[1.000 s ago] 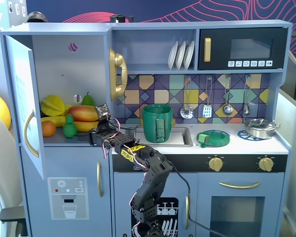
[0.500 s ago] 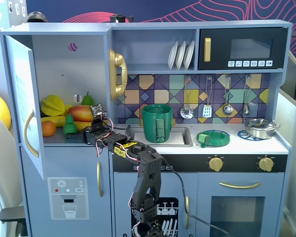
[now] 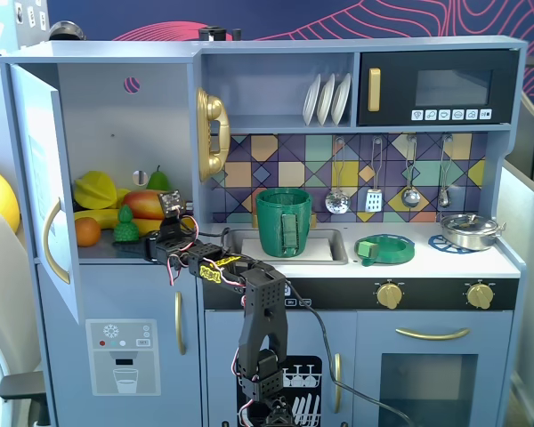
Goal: Pick up the green pineapple from the left cabinet and place it in the green recipient
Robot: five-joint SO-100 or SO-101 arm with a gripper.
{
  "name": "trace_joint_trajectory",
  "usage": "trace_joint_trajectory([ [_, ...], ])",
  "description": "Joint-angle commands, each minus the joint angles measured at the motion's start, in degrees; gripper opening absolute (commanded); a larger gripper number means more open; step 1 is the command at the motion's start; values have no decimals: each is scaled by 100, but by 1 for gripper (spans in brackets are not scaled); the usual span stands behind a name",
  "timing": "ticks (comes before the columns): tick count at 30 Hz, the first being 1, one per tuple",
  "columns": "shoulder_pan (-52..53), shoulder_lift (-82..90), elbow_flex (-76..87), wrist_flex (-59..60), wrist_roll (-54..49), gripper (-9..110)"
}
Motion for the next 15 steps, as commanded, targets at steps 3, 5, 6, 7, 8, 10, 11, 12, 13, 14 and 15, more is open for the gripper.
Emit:
trace_joint_trajectory([
  [3,-97,-149,-536,-308,-360,39],
  [5,-88,-255,-606,-290,-431,39],
  [6,-88,-316,-668,-290,-457,39],
  [7,-88,-387,-729,-290,-475,39],
  [8,-88,-466,-817,-281,-501,39],
  [10,-97,-642,-1002,-281,-554,39],
  [11,-97,-747,-1116,-272,-571,39],
  [12,-97,-853,-1230,-272,-589,39],
  [13,-97,-958,-1354,-272,-598,39],
  [14,-105,-1063,-1477,-272,-624,39],
  [15,-114,-1160,-1591,-281,-633,39],
])
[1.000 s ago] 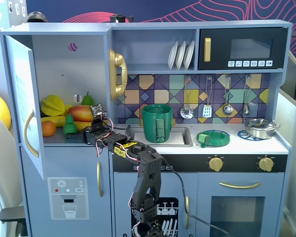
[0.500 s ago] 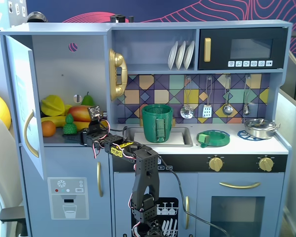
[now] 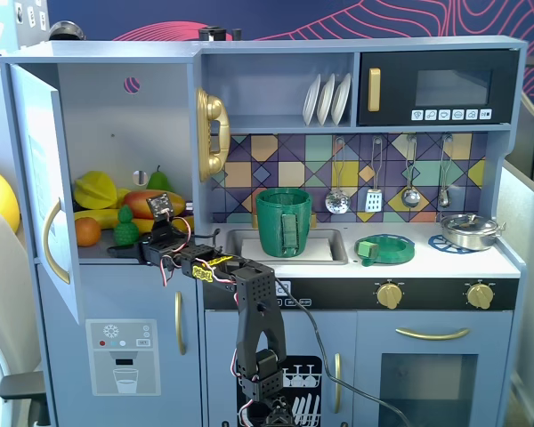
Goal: Pick up the green pineapple from the left cabinet and place it in the green recipient
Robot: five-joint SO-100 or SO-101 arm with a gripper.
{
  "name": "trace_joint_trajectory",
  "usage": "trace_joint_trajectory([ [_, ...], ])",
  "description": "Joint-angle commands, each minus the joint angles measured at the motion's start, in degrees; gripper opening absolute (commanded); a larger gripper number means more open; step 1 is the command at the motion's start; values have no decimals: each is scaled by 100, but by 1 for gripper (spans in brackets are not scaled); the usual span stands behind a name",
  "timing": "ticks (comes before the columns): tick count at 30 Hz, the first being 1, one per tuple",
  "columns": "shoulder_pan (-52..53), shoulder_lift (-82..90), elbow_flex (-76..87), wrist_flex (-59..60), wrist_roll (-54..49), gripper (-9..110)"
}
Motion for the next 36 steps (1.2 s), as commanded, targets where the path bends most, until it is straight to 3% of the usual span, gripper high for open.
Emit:
trace_joint_trajectory([
  [1,-105,-246,-791,-237,-79,39],
  [7,-149,-686,-1318,-246,-132,37],
  [9,-158,-721,-1327,-193,-360,24],
  [11,-158,-694,-1213,-18,-932,0],
  [17,-141,-439,-940,-53,-1230,0],
  [29,-220,3146,1556,44,-4236,0],
  [36,-255,5194,2461,352,-4368,0],
])
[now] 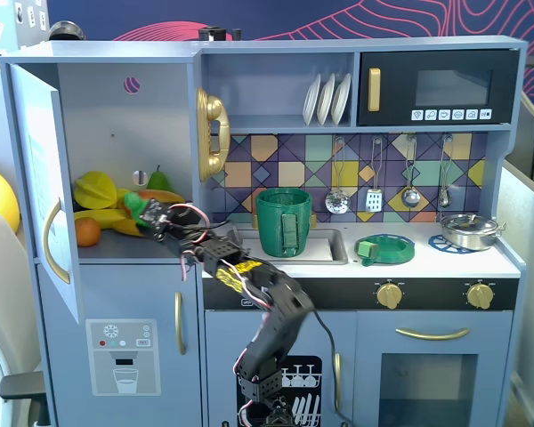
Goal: Pick up the green pineapple from the left cabinet and place it in the green recipient
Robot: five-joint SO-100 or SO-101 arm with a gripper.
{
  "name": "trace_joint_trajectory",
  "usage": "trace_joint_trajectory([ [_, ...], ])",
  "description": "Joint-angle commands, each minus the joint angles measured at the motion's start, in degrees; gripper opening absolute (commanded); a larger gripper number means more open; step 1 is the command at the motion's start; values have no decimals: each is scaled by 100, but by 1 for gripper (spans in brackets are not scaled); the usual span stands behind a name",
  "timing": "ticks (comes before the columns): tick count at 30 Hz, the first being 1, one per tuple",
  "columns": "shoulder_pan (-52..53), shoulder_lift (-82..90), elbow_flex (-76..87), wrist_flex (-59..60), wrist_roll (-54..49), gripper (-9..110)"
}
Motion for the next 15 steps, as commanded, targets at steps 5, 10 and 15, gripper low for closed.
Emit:
trace_joint_trajectory([
  [5,501,2470,79,958,387,0],
  [10,1582,3507,-281,1371,1556,0],
  [15,3023,3955,-1160,2303,2689,0],
])
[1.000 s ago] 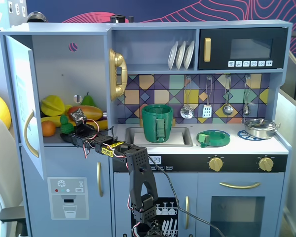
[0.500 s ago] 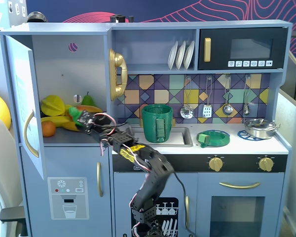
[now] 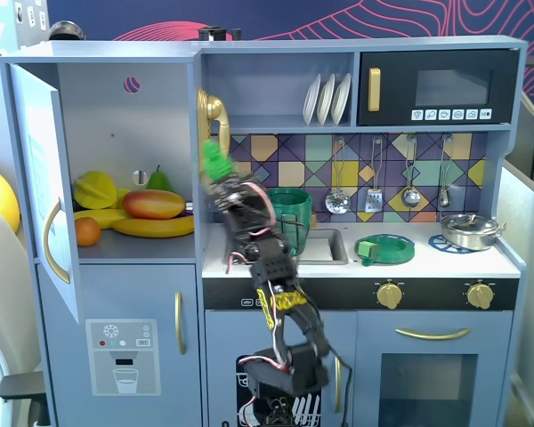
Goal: Pick up the green pineapple from the left cabinet and place it in the green recipient
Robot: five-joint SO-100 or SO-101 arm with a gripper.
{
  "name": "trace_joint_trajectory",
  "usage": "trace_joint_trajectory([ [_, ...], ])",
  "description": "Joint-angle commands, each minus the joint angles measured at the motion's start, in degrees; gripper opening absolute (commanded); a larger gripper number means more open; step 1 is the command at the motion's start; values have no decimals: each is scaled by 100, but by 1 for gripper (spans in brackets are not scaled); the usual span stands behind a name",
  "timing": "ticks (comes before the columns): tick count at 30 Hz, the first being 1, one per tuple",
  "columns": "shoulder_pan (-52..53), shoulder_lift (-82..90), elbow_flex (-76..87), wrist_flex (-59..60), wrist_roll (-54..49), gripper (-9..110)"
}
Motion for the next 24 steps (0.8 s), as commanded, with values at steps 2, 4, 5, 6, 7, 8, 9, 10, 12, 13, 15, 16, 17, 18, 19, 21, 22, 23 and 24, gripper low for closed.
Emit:
trace_joint_trajectory([
  [2,1415,176,-1046,343,1063,0],
  [4,1978,9,-1266,325,1424,0],
  [5,2294,-141,-1441,448,1617,0],
  [6,2602,-325,-1608,527,1828,0],
  [7,2874,-510,-1775,624,2004,0],
  [8,3120,-694,-1907,694,2145,0],
  [9,3357,-844,-1978,712,2268,0],
  [10,3612,-993,-1995,712,2364,0],
  [12,4078,-1248,-1995,712,2522,0],
  [13,4245,-1397,-1995,712,2558,0],
  [15,4544,-1714,-1995,694,2575,0],
  [16,4649,-1890,-1995,694,2540,0],
  [17,4755,-2065,-1995,694,2514,0],
  [18,4860,-2232,-1995,677,2496,0],
  [19,4931,-2417,-2030,686,2496,0],
  [21,5019,-2804,-2188,765,2575,0],
  [22,5036,-2988,-2241,791,2593,0],
  [23,5027,-3146,-2259,791,2610,0],
  [24,4957,-3313,-2259,738,2654,0],
])
